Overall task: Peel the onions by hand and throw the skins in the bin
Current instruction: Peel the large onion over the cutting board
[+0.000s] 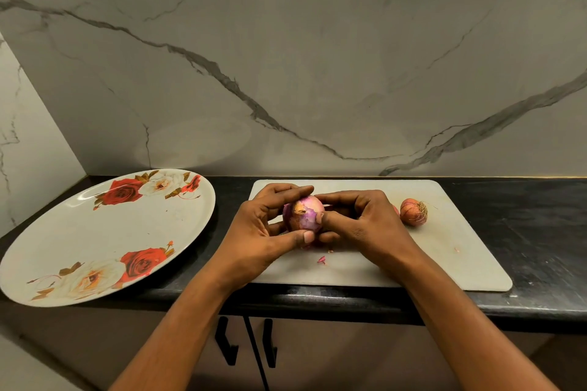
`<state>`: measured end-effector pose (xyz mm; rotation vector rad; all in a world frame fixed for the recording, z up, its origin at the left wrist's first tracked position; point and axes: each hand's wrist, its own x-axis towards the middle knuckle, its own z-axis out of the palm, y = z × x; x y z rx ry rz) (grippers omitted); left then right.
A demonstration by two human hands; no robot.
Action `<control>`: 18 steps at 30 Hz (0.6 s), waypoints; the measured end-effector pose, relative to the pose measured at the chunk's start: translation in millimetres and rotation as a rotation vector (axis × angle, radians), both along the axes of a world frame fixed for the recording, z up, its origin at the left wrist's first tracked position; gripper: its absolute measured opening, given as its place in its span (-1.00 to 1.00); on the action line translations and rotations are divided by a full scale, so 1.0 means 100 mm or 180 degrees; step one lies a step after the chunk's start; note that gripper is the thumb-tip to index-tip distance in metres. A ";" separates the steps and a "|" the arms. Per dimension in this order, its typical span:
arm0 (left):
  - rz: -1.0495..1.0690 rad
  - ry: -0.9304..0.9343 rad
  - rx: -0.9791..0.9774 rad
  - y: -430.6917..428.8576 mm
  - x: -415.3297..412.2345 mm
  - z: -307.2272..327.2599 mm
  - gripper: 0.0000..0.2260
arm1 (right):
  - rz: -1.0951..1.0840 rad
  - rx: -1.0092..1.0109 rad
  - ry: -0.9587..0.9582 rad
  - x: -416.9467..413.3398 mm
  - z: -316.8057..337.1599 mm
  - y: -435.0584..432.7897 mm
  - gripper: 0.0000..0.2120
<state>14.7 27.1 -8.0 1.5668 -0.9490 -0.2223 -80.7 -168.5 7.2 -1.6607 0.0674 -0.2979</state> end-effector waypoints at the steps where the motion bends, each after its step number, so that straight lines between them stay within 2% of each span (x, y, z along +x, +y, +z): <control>1: -0.0008 0.0023 -0.0011 0.00 0.00 0.00 -0.43 | 0.0012 -0.0032 -0.0027 0.00 0.00 0.00 -0.69; 5: -0.0055 0.0134 -0.0147 0.01 0.01 0.00 -0.43 | 0.0110 -0.0028 -0.0099 0.00 -0.01 0.01 -0.68; 10: -0.0125 0.0550 -0.0527 -0.01 0.01 0.00 -0.43 | -0.0033 -0.0093 -0.0321 0.01 -0.03 0.01 -0.67; 15: 0.0031 0.0652 -0.0623 -0.02 0.00 0.00 -0.42 | -0.0411 -0.0021 -0.0386 0.06 -0.07 -0.03 -0.81; 18: 0.0104 0.0763 -0.0745 0.00 0.01 0.00 -0.39 | -0.0402 -0.0055 -0.0430 0.05 -0.07 -0.04 -0.84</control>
